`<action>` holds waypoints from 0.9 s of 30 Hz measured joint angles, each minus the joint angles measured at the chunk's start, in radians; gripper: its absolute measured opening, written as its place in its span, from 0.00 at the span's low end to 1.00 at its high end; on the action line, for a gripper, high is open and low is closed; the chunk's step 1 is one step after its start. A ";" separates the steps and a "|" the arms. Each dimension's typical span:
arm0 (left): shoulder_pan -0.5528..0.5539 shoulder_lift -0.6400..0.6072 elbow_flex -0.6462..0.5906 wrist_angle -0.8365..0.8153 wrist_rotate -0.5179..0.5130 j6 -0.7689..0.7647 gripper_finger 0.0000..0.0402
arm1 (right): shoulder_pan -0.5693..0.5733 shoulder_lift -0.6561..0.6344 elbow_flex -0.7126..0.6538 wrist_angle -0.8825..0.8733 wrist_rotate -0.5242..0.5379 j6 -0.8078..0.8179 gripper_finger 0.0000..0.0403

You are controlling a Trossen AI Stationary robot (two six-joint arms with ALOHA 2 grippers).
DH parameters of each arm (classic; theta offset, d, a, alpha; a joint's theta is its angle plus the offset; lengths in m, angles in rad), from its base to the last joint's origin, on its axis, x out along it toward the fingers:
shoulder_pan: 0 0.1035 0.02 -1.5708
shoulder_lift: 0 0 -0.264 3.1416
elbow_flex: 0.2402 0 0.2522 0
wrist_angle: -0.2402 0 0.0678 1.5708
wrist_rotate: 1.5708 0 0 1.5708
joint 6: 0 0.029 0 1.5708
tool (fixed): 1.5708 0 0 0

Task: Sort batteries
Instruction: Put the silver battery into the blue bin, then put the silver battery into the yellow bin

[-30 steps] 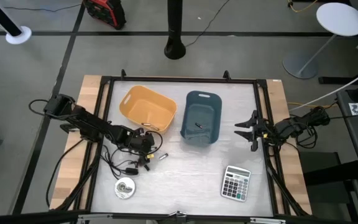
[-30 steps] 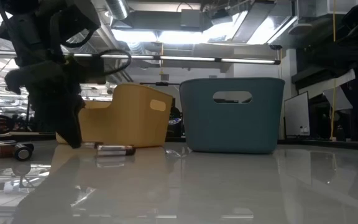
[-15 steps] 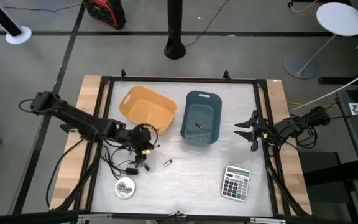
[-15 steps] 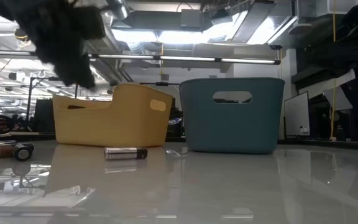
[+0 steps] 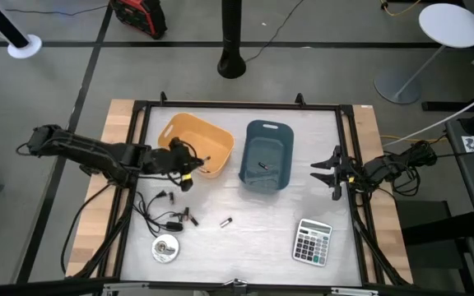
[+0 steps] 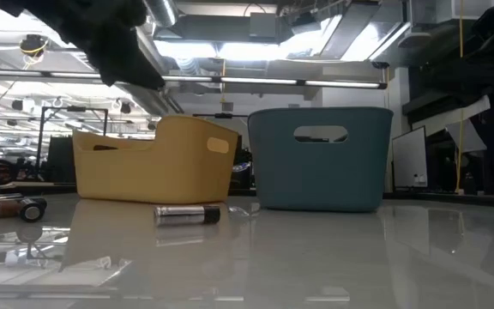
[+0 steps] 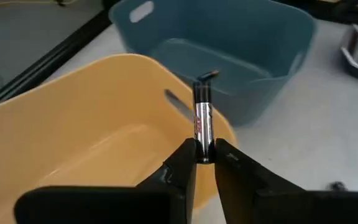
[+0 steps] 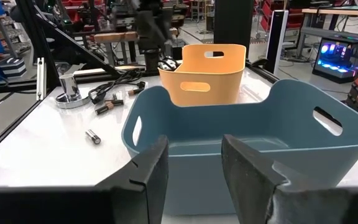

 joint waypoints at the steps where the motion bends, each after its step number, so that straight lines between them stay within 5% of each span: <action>1: 0.017 0.006 0.000 0.001 0.000 0.003 0.15 | 0.000 0.000 0.000 -0.001 0.000 -0.004 0.36; 9: 0.116 0.030 0.000 0.028 0.016 0.020 0.29 | 0.000 0.000 0.000 -0.002 0.000 -0.036 0.36; 12: 0.110 0.029 0.000 0.112 0.122 -0.014 0.33 | 0.000 0.000 0.000 -0.001 0.000 -0.036 0.36; 17: -0.004 0.098 0.000 0.296 0.362 -0.079 0.33 | 0.000 0.000 0.000 0.000 0.000 -0.036 0.36; 27: -0.229 0.414 0.000 0.656 0.373 -0.080 0.31 | 0.000 0.000 0.000 0.015 0.001 -0.053 0.36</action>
